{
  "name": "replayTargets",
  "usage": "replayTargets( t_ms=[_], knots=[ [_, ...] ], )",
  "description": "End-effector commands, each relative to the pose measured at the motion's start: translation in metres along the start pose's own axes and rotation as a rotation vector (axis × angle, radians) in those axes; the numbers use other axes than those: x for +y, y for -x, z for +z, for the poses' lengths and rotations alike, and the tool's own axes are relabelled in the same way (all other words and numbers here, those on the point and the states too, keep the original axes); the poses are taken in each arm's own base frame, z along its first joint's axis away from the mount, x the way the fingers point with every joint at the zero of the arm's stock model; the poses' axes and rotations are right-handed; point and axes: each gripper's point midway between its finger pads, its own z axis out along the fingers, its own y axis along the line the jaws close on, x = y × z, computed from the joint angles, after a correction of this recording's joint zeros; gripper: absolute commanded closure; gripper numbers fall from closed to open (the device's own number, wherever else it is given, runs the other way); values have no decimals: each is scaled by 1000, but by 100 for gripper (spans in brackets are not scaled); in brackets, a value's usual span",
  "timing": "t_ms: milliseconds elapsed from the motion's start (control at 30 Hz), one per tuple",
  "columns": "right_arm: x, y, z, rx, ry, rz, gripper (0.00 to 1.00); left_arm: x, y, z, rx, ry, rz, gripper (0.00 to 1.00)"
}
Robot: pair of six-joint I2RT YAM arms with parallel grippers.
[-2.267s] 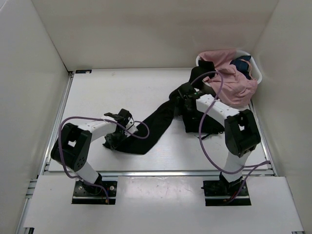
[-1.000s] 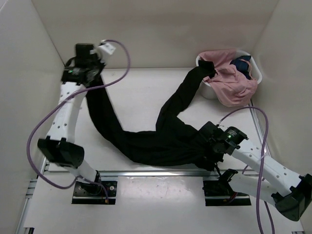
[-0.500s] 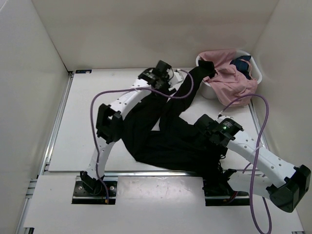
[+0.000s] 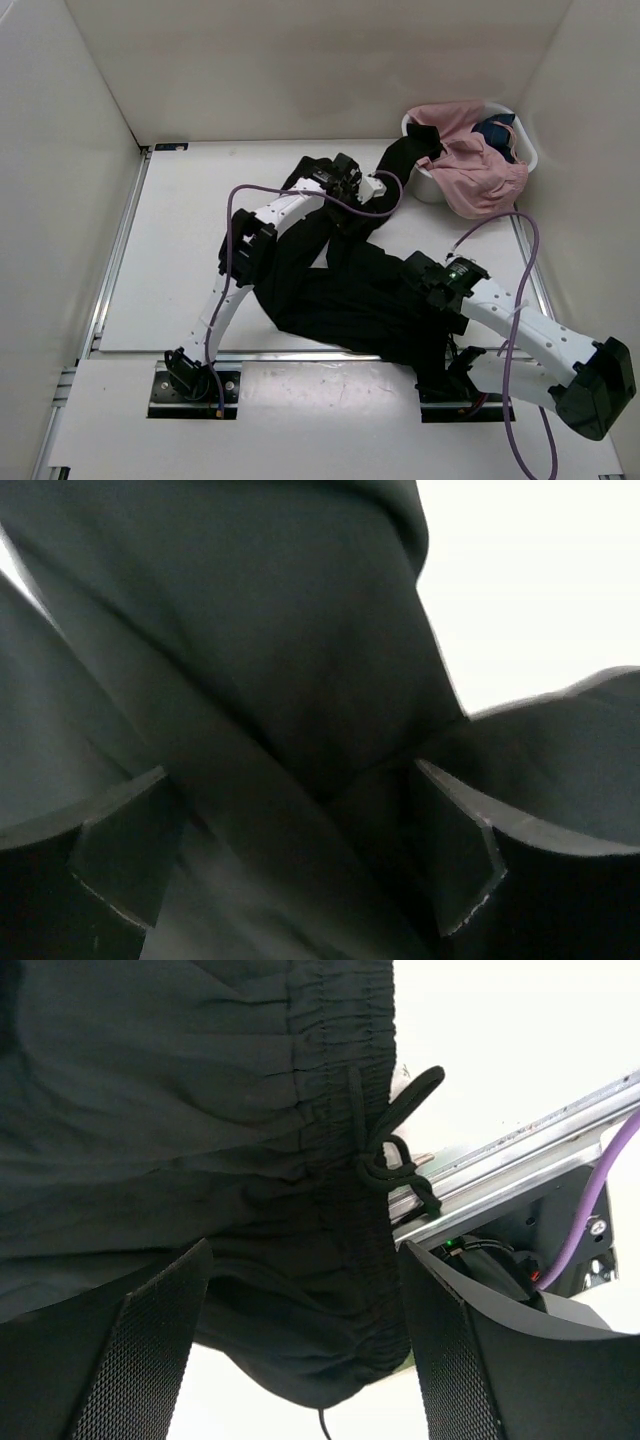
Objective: Fold and stack the trousers
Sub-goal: Grab the trousers from the pile
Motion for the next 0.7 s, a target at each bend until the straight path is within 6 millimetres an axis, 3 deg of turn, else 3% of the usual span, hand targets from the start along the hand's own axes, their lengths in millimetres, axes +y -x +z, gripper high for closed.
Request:
replayTargets(
  t_ms=[0, 67, 100, 133, 167, 200, 233, 333, 367, 400, 433, 467, 500, 567, 600, 667],
  knots=[
    [0, 2, 9, -19, -30, 58, 20, -37, -15, 11, 13, -187, -73, 0],
    [2, 4, 11, -30, -37, 70, 20, -59, -28, 19, 44, -251, -76, 3],
    [4, 4, 12, -30, -38, 81, 17, -63, -35, 20, 62, -269, -75, 14],
    [3, 7, 13, -39, -46, 89, 17, -66, -45, 21, 91, -280, -87, 29],
    [5, 7, 15, -38, -47, 89, 17, -63, -49, 21, 110, -258, -88, 72],
    [5, 7, 16, -34, -56, 84, 17, -60, -55, 19, 135, -231, -89, 86],
    [7, 9, 17, -39, -47, 90, 17, -51, -62, 12, 165, -195, -98, 86],
    [14, 11, 20, -44, -35, 65, 17, -2, -76, -34, 181, -43, -209, 86],
    [16, 15, 19, -46, -30, 55, 17, 32, -88, -58, 166, 17, -295, 86],
    [21, 17, 21, -51, -20, 48, 17, 44, -87, -89, 128, 54, -333, 86],
    [26, 22, 21, -58, -9, 47, 17, 56, -92, -108, 111, 80, -361, 86],
    [30, 20, 24, -45, -2, 2, 17, 78, -105, -131, 96, 128, -411, 86],
    [41, 27, 23, -62, 31, -3, 17, 78, -109, -159, 73, 153, -425, 86],
    [53, 34, 25, -61, 44, -52, 17, 79, -120, -184, 67, 195, -432, 86],
    [59, 38, 25, -65, 50, -71, 17, 66, -129, -201, 85, 203, -423, 86],
    [77, 48, 30, -61, 53, -120, 17, 56, -144, -214, 120, 235, -428, 86]
  ],
)
